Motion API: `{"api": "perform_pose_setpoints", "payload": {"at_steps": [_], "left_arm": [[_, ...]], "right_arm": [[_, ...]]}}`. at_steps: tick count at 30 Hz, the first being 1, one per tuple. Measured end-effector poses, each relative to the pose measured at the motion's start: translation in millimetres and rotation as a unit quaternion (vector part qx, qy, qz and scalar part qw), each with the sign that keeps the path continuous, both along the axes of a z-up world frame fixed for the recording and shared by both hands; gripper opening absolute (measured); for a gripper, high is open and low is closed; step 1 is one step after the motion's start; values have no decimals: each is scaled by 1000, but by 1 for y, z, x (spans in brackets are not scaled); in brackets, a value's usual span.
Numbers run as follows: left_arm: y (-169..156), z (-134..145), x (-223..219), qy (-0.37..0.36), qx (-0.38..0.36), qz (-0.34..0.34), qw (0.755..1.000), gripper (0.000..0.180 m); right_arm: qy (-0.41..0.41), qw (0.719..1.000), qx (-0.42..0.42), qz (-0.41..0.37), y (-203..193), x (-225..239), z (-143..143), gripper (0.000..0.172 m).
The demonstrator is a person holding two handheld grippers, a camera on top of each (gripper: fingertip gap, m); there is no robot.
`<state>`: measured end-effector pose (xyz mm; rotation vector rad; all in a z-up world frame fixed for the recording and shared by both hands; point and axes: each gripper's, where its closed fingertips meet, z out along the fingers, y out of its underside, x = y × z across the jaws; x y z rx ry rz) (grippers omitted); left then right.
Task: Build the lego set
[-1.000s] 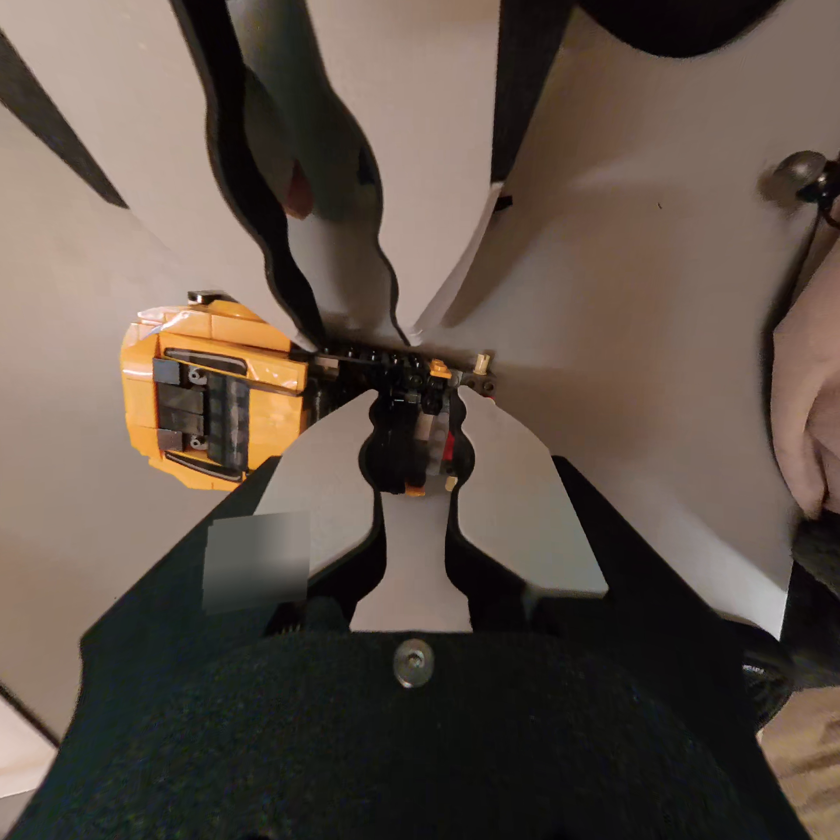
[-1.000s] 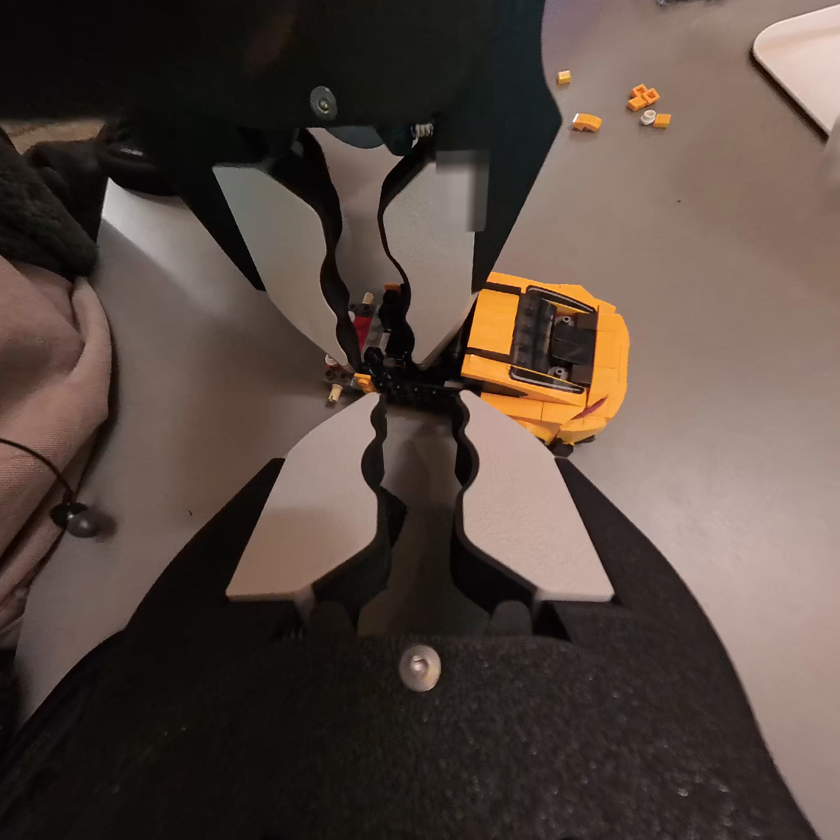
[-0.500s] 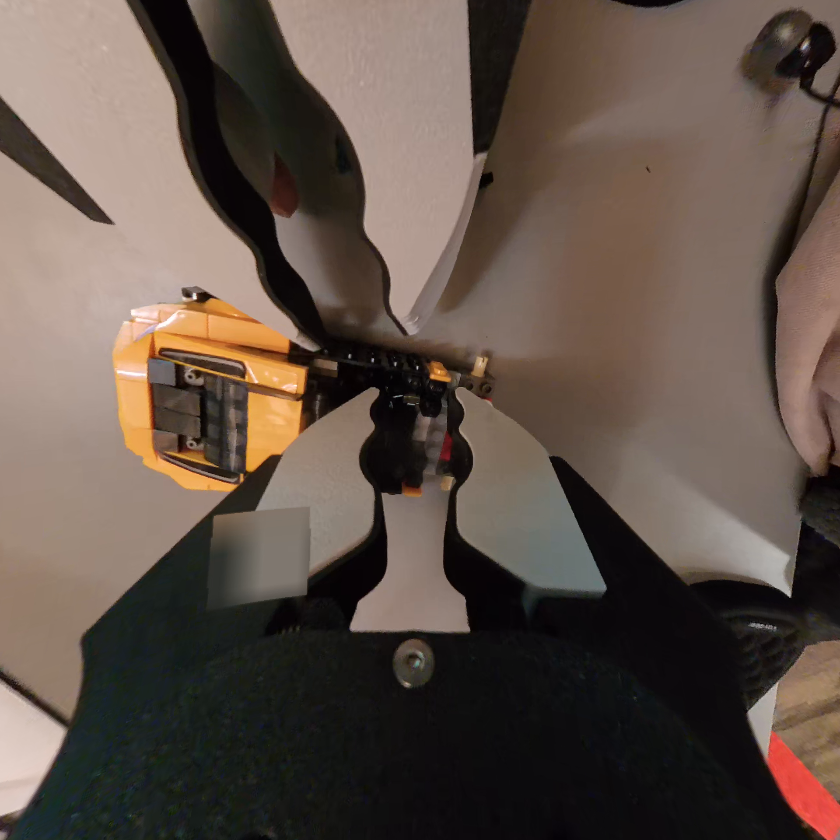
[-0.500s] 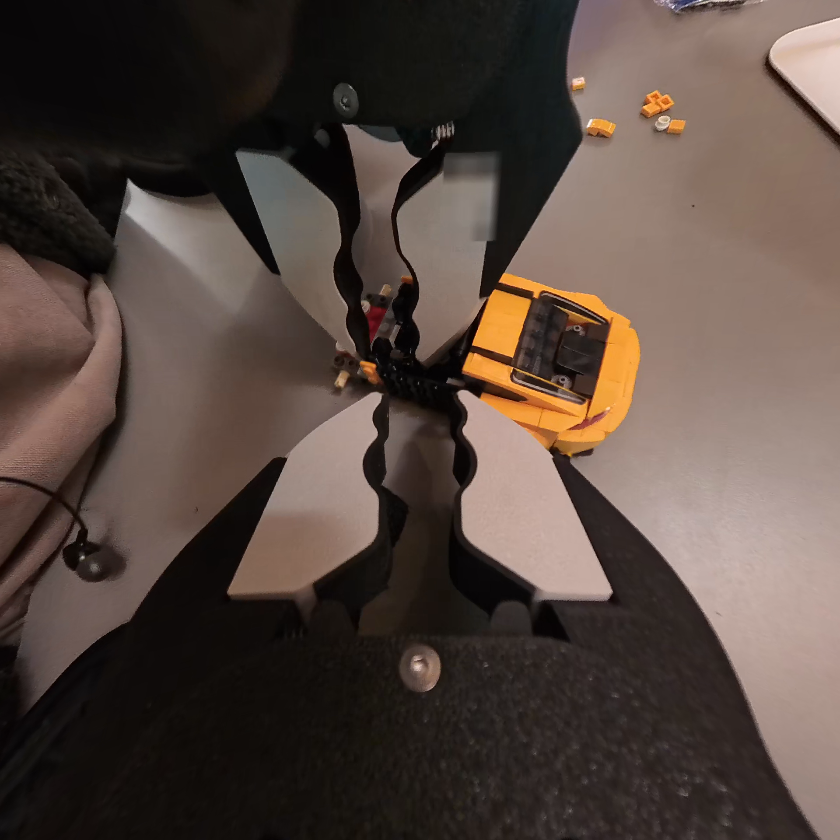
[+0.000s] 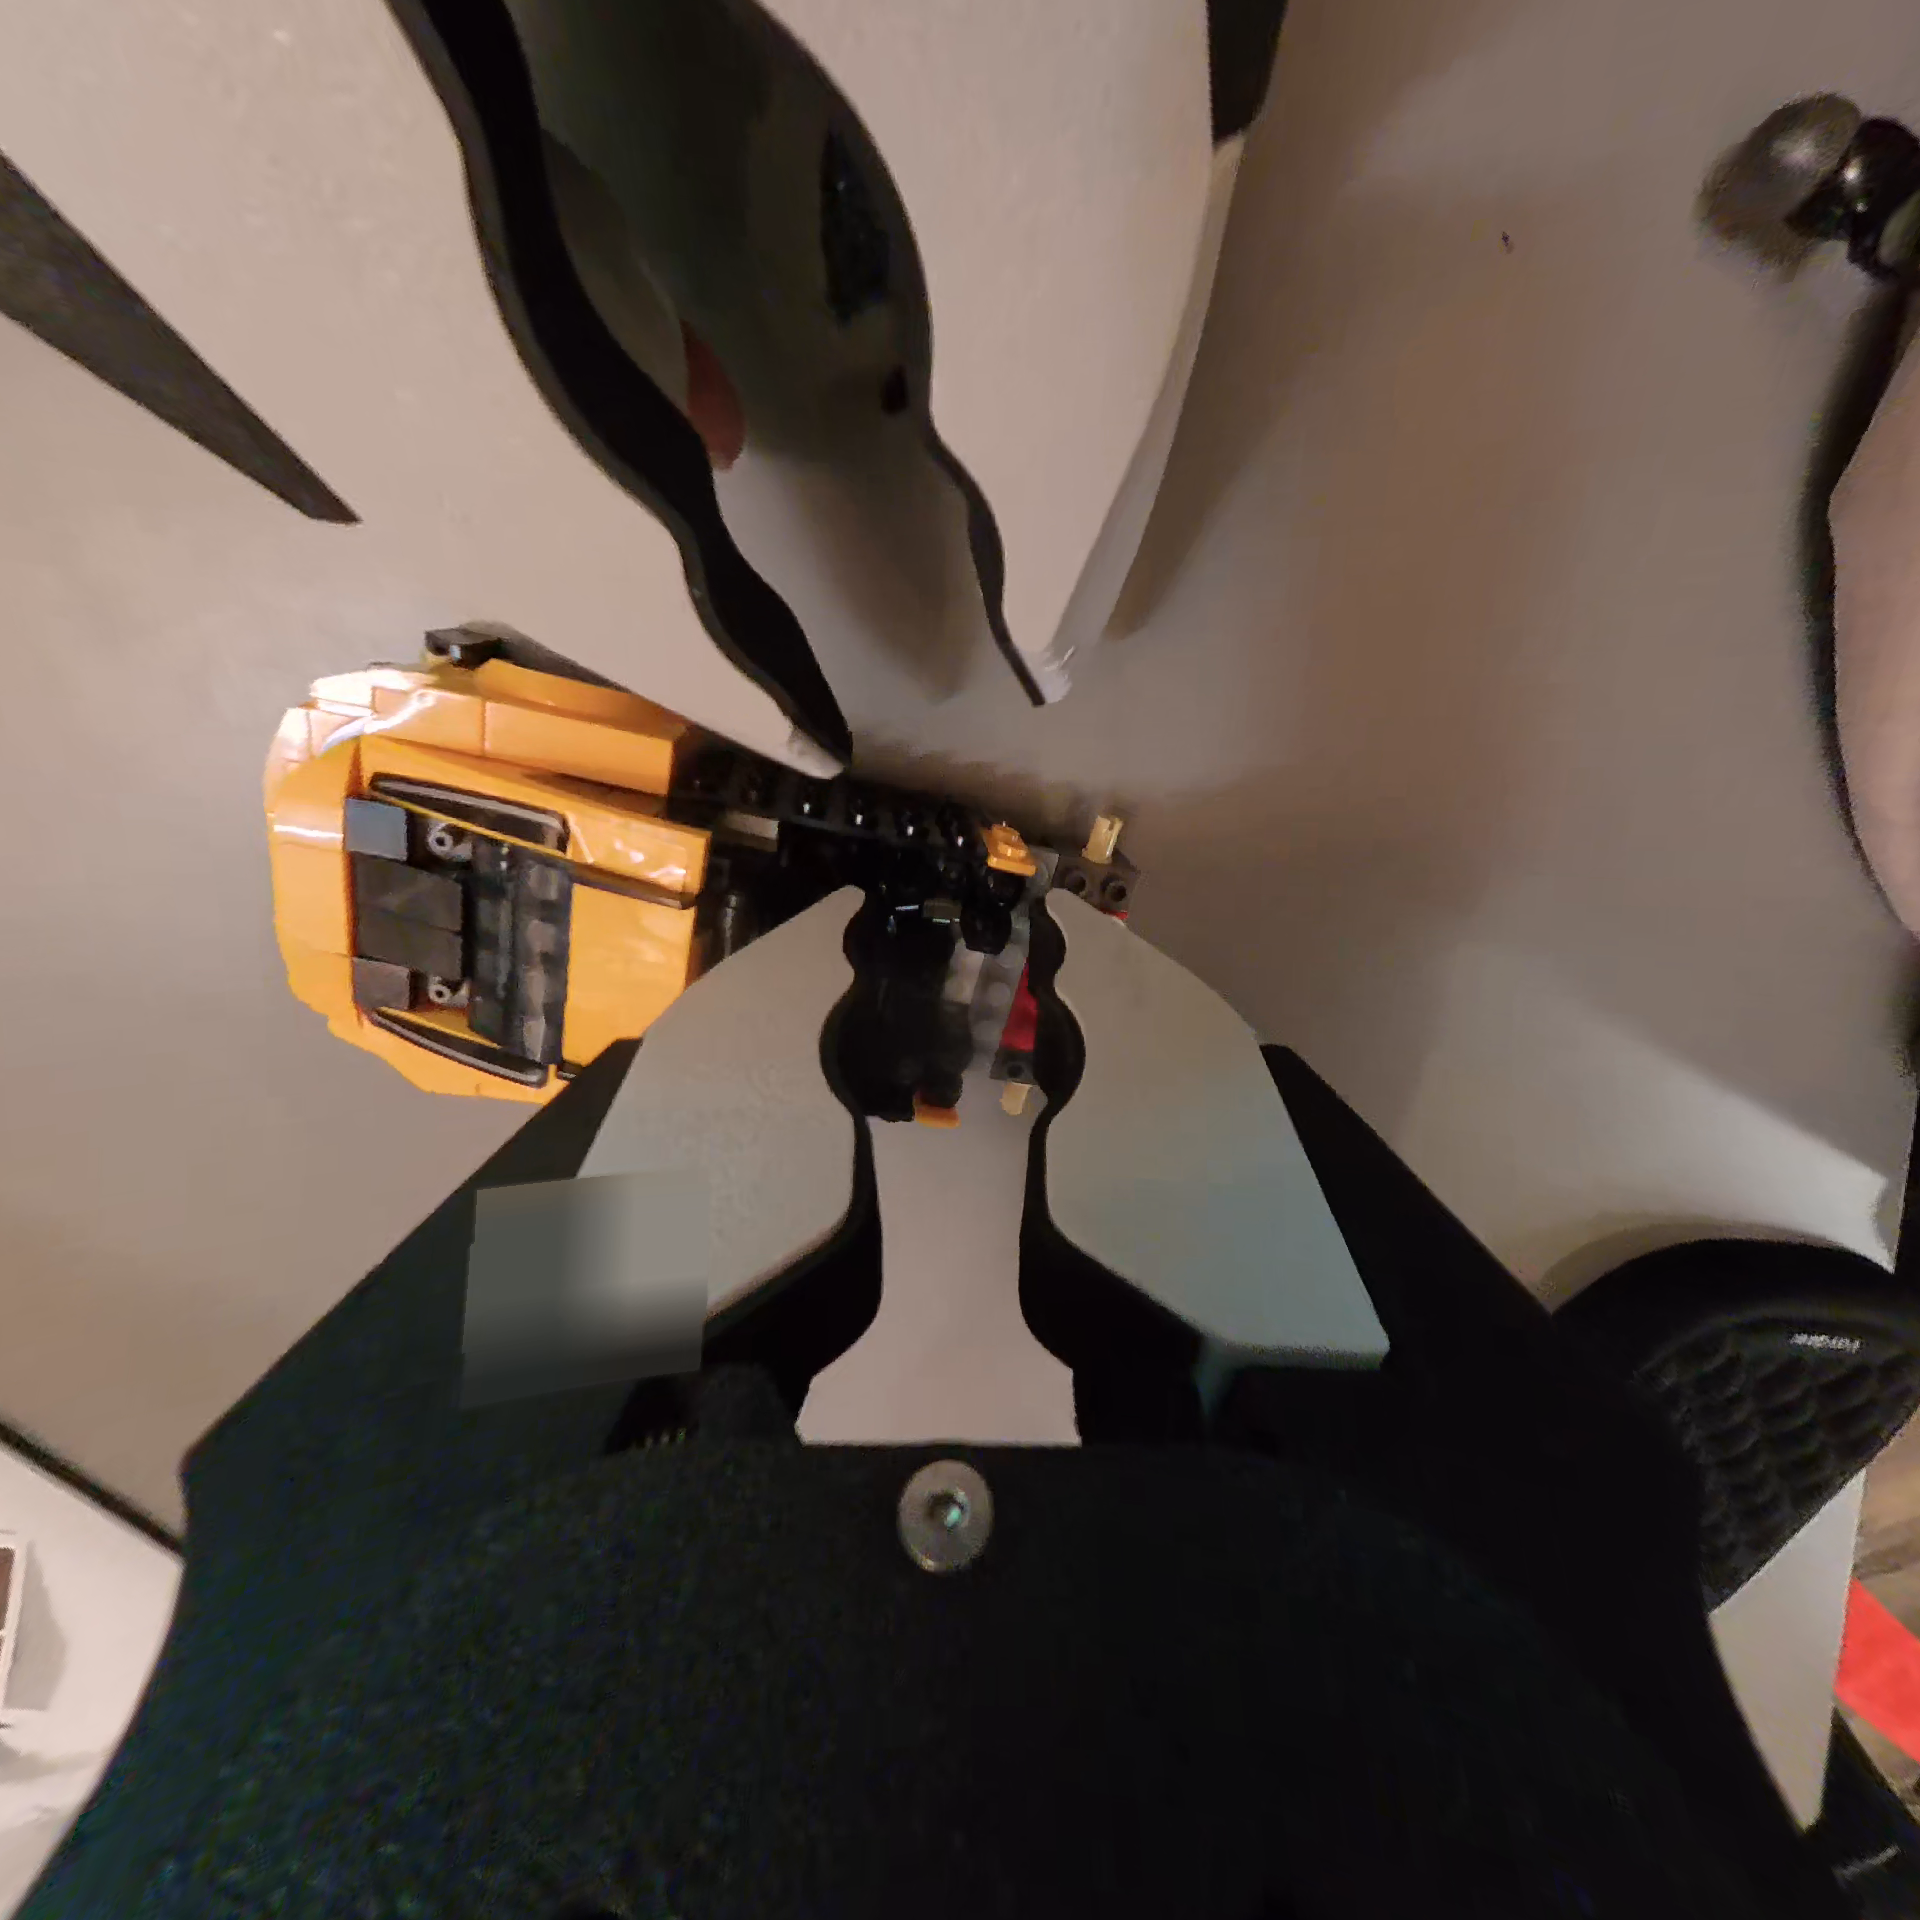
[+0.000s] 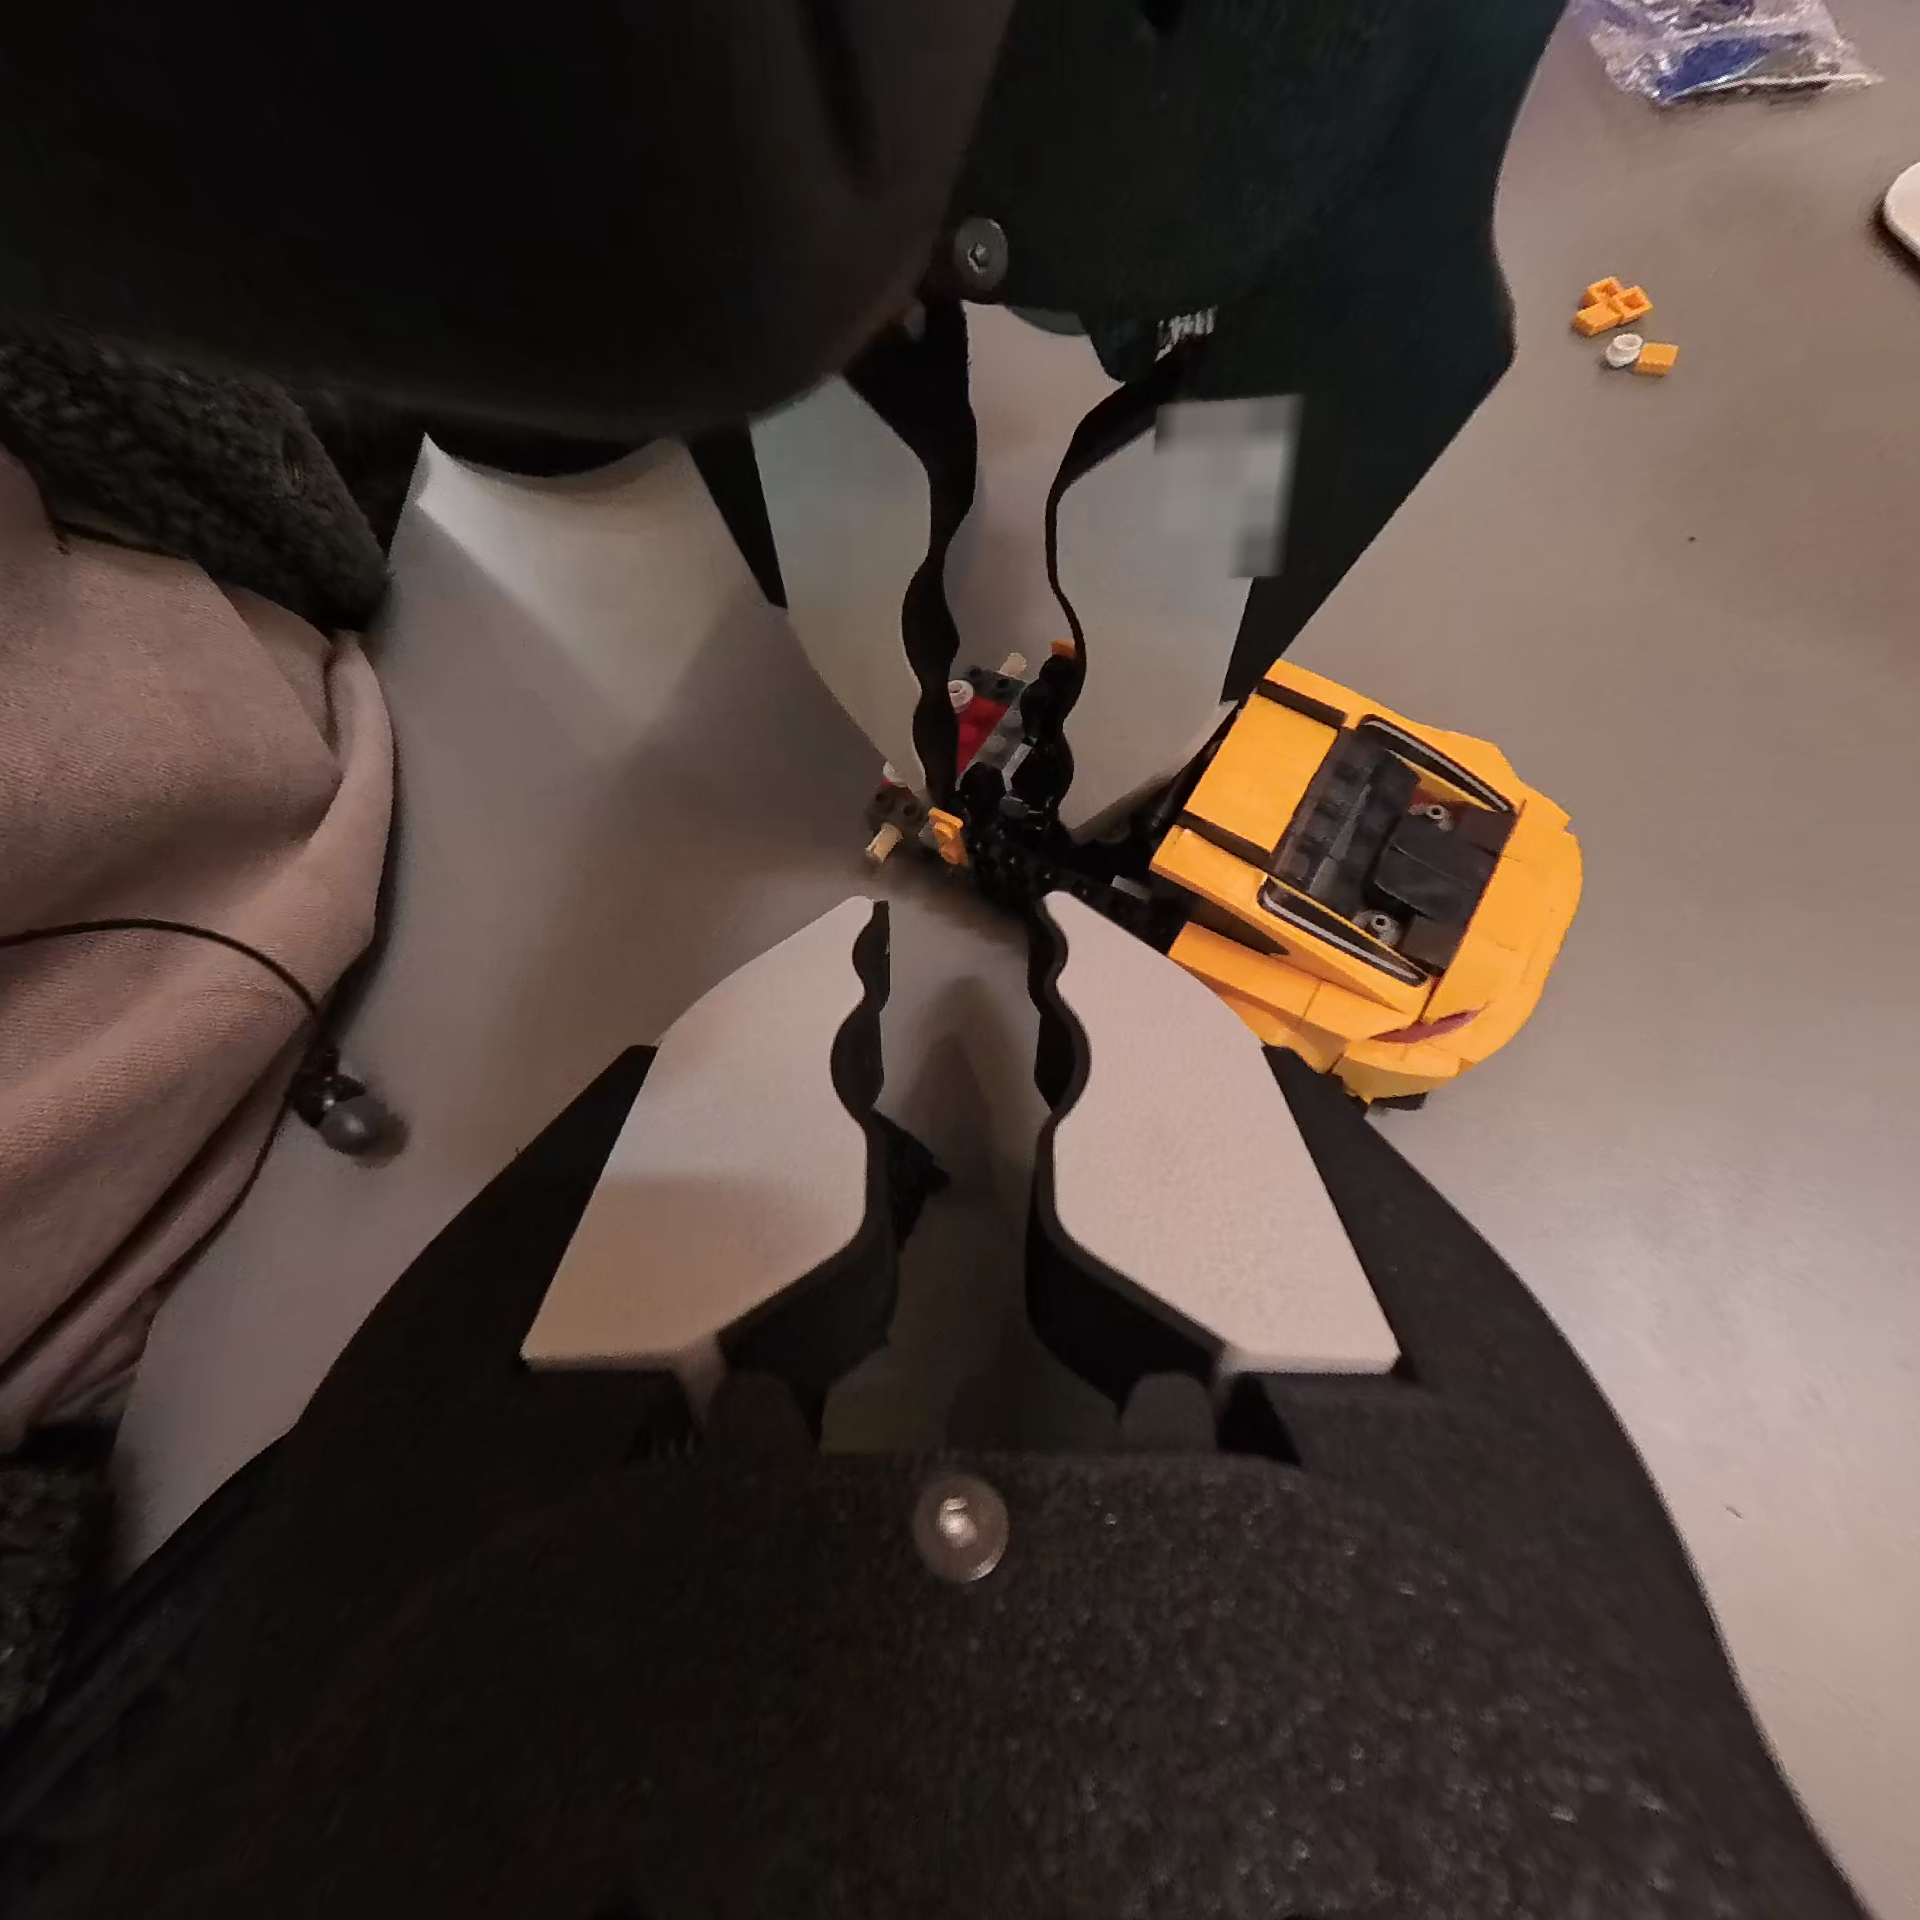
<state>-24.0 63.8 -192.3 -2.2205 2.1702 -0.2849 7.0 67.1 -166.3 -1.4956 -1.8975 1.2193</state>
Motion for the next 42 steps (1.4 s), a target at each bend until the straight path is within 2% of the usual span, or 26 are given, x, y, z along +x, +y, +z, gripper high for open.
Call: {"api": "perform_pose_setpoints", "payload": {"at_steps": [14, 23, 25, 31, 34, 38, 42], "left_arm": [[2, 3, -11, 51, -6, -79, 996, 28], [3, 3, -13, 73, -3, -121, 990, 21], [5, 6, -13, 66, -4, -108, 992, 22], [8, 20, -10, -19, 10, -27, 999, 20], [15, 22, -7, -49, 14, 38, 998, 20], [19, 30, -12, -105, 15, 129, 986, 21], [15, 25, -36, -109, 51, 206, 971, 28]], "right_arm": [[4, 1000, -15, 4, -1, 1, 2, 25], [12, 999, -45, -3, 3, 1, 6, 25], [16, 999, -49, -6, 5, 1, 8, 25], [14, 999, -48, -10, 6, 1, 6, 25], [15, 998, -55, -15, 8, 0, 7, 24], [19, 998, -43, -32, 14, 0, 7, 23], [27, 998, -12, -59, 34, 2, 10, 30]]}}
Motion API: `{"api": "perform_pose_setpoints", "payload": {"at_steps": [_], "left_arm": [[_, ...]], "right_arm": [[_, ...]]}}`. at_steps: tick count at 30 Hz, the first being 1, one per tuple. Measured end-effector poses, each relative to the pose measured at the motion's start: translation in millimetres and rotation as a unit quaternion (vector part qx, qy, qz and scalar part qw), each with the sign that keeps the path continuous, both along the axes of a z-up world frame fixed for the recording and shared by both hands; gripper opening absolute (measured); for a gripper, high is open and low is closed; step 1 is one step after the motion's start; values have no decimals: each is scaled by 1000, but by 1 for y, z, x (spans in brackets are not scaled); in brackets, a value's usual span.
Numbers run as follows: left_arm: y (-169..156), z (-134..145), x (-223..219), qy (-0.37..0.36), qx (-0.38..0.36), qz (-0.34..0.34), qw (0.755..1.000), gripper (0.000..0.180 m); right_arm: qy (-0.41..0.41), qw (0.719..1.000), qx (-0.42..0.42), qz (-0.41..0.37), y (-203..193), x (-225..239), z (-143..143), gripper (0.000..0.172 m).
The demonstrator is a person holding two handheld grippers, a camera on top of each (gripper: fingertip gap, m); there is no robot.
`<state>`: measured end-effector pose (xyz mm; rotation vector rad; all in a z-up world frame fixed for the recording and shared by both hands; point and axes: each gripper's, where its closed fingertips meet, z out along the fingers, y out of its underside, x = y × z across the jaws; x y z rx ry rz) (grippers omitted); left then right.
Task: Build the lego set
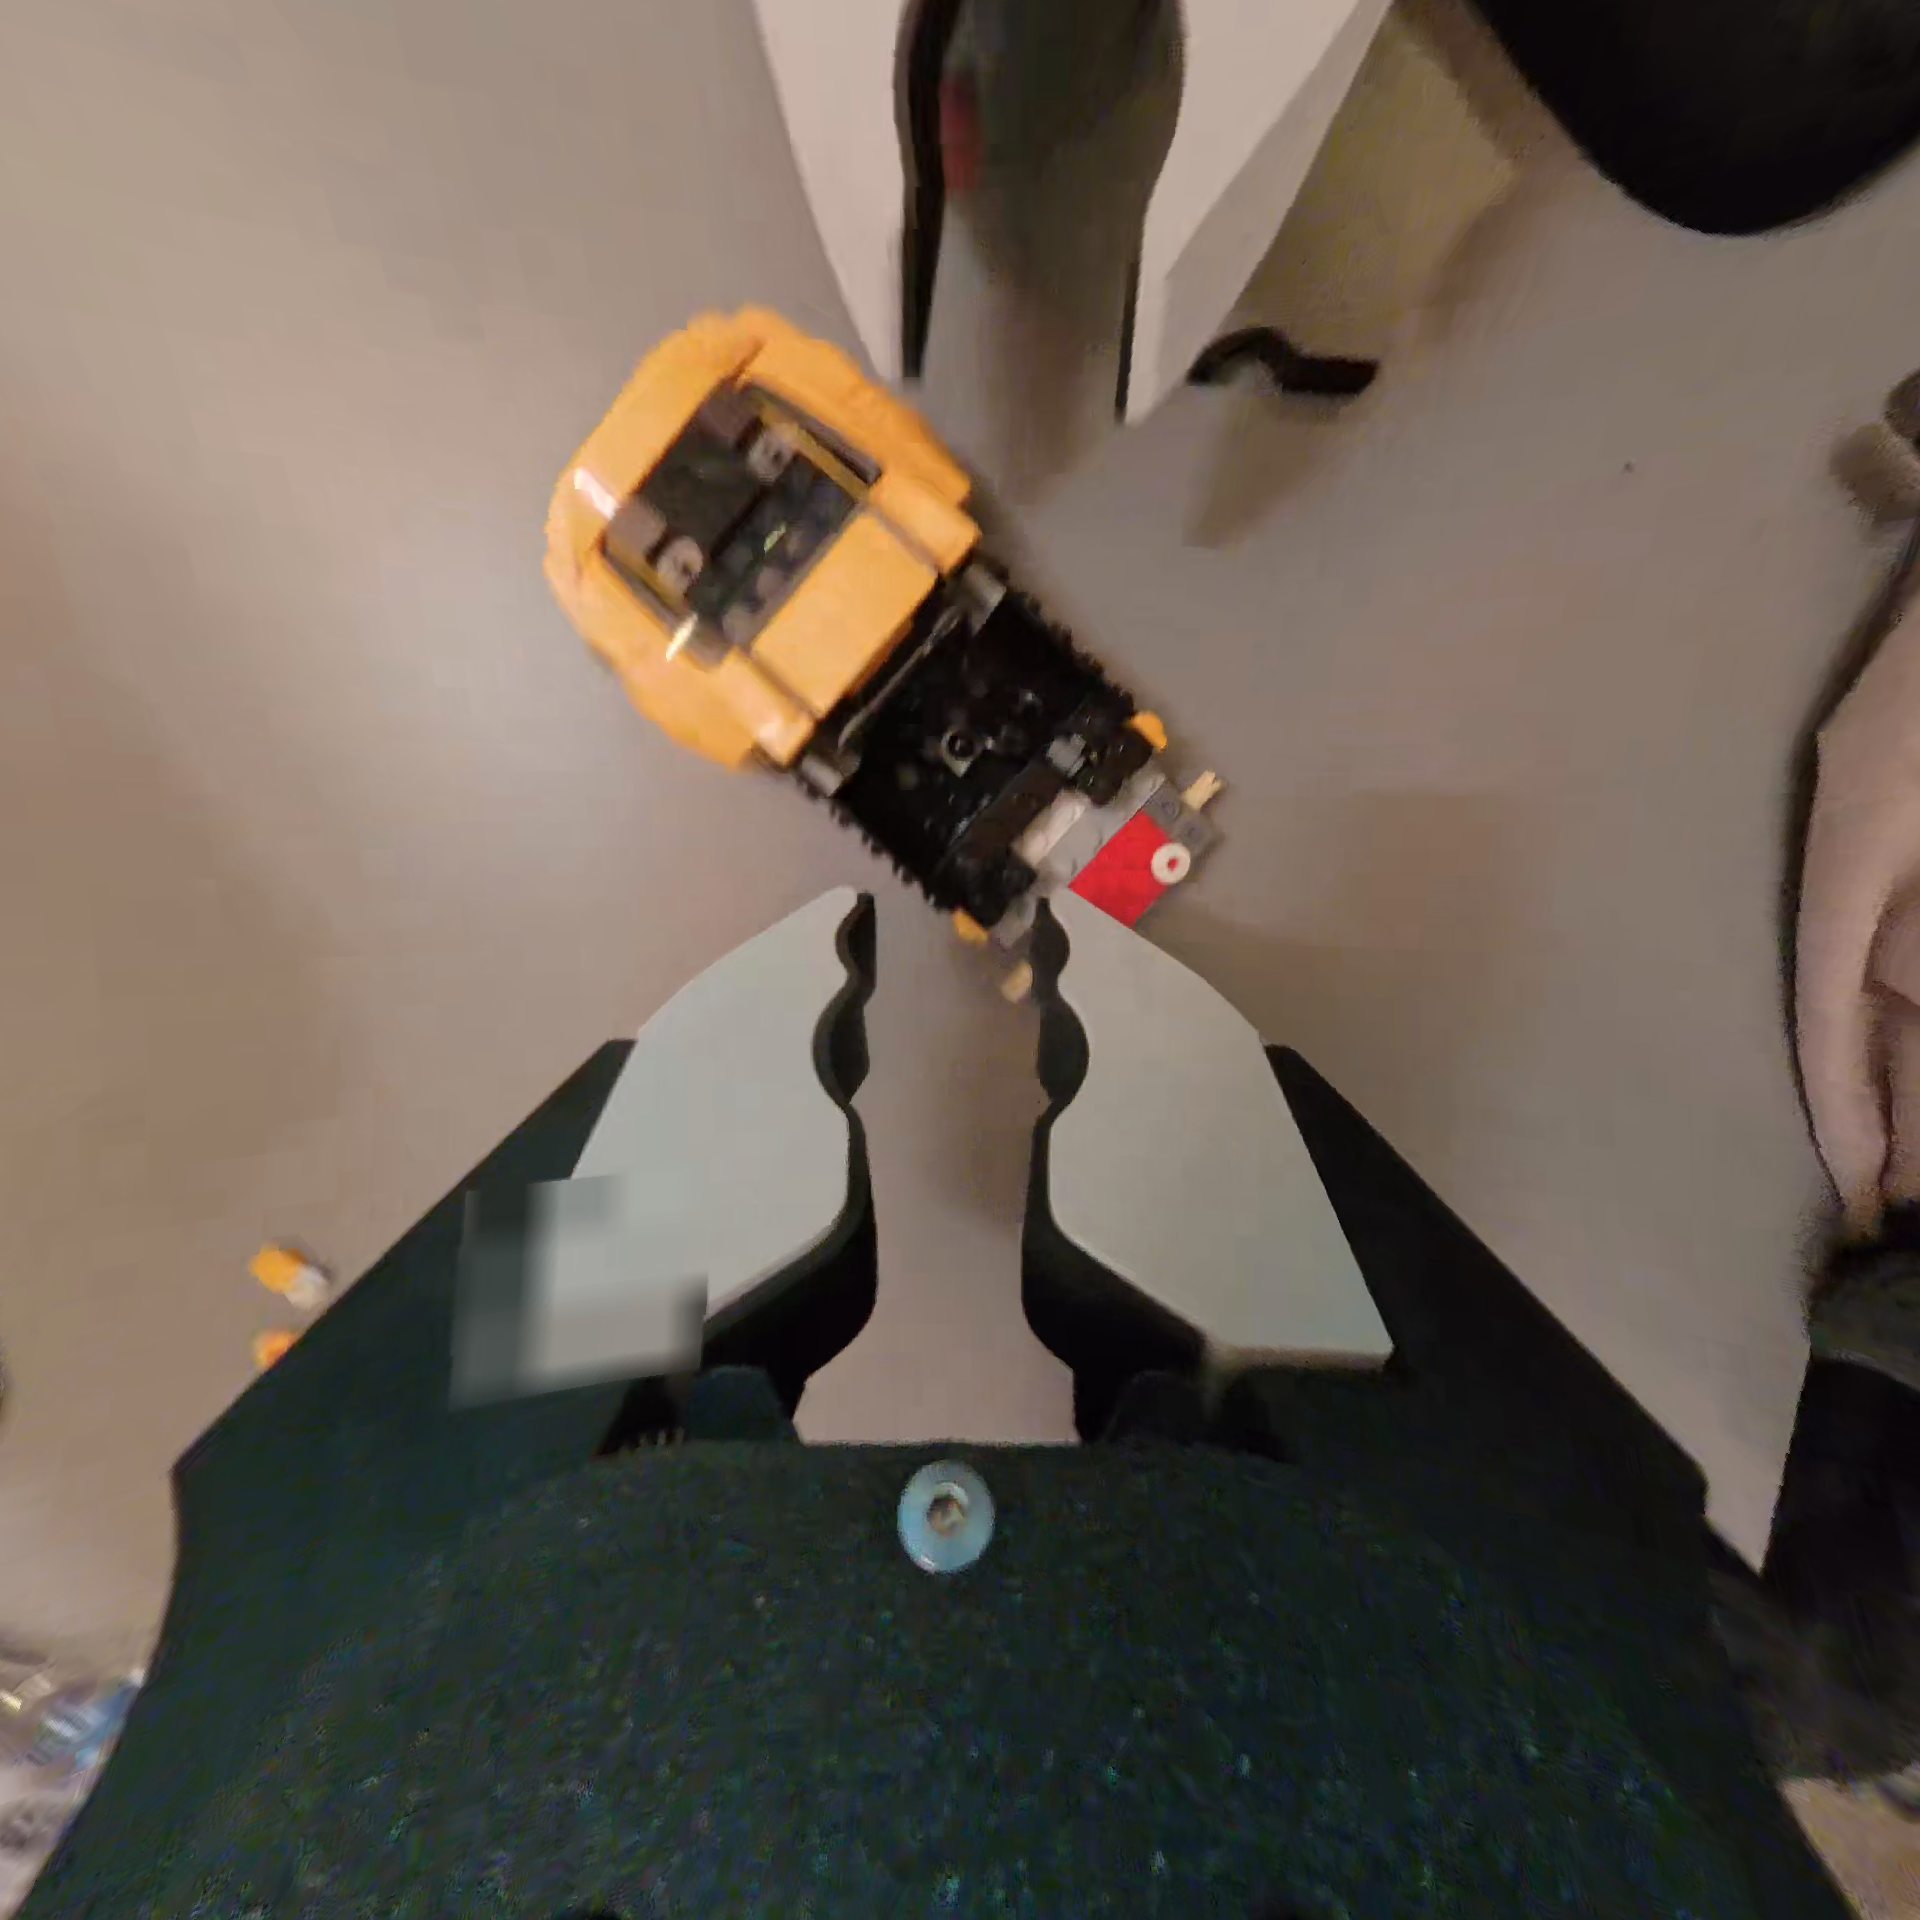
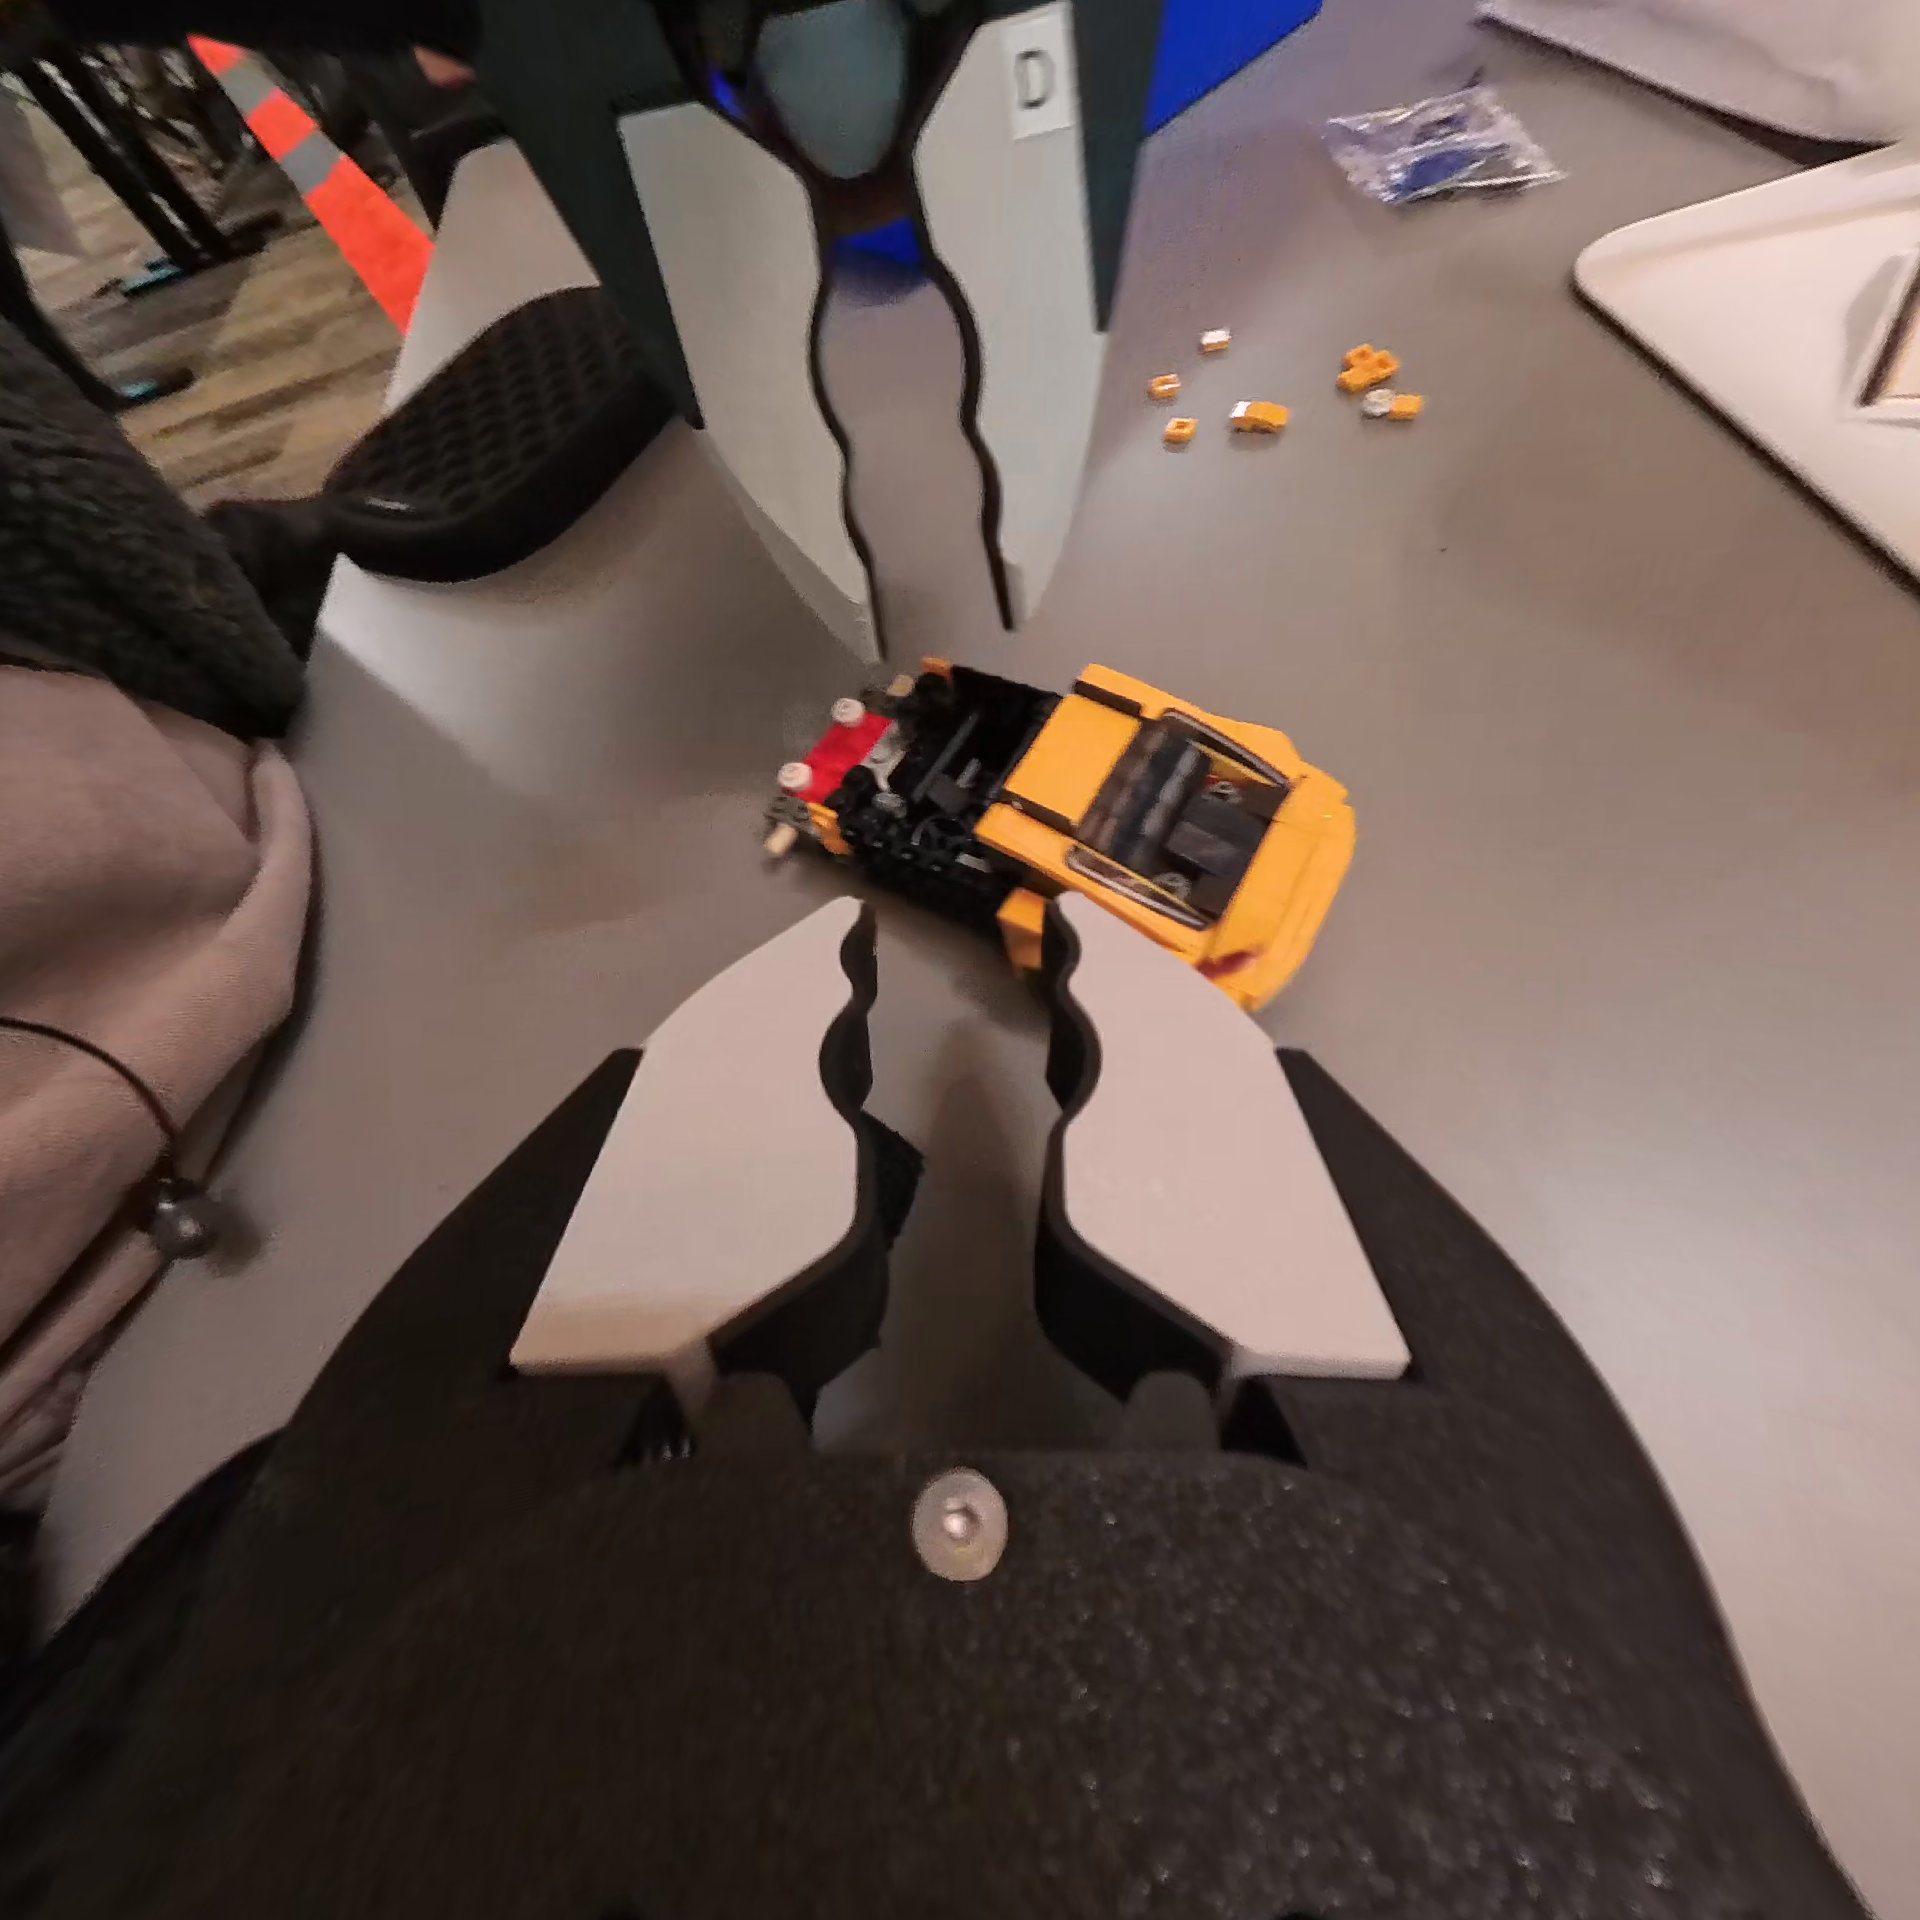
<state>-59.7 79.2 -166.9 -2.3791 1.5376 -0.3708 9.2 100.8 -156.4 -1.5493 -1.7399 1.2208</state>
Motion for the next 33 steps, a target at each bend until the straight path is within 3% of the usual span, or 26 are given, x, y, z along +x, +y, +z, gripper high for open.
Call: {"api": "perform_pose_setpoints", "payload": {"at_steps": [3, 7, 13, 16, 19, 22, 25, 27, 29, 31, 33], "left_arm": [[-8, -10, -14, -12, -3, 72, 997, 40], [-17, -23, -11, -73, -21, 126, 989, 49], [-16, -28, 5, -119, 3, 82, 989, 42], [-13, -27, 9, -135, 10, 50, 989, 38], [-12, -28, 10, -156, 1, 32, 987, 42], [-8, -28, 11, -175, 5, 31, 984, 42], [6, -25, 9, -179, 60, 52, 981, 32], [20, -17, 7, -191, 104, 82, 973, 35], [36, -4, 5, -216, 149, 119, 957, 35], [43, 13, 3, -253, 175, 148, 940, 37], [44, 29, 0, -290, 191, 169, 922, 35]], "right_arm": [[-24, 995, 98, -7, 24, 4, -9, 47], [-72, 979, 177, 72, 42, 2, -27, 83], [-111, 951, 169, 233, 41, -19, -45, 108], [-115, 933, 161, 301, 30, -25, -48, 108], [-102, 924, 180, 322, 33, -32, -47, 88], [-121, 918, 202, 320, 37, -29, -45, 88], [-157, 905, 276, 284, 53, -27, -23, 88], [-178, 880, 361, 252, 65, -29, 5, 87], [-200, 825, 480, 220, 78, -30, 36, 87], [-225, 740, 605, 189, 90, -30, 67, 87], [-248, 628, 717, 174, 94, -29, 98, 87]]}}
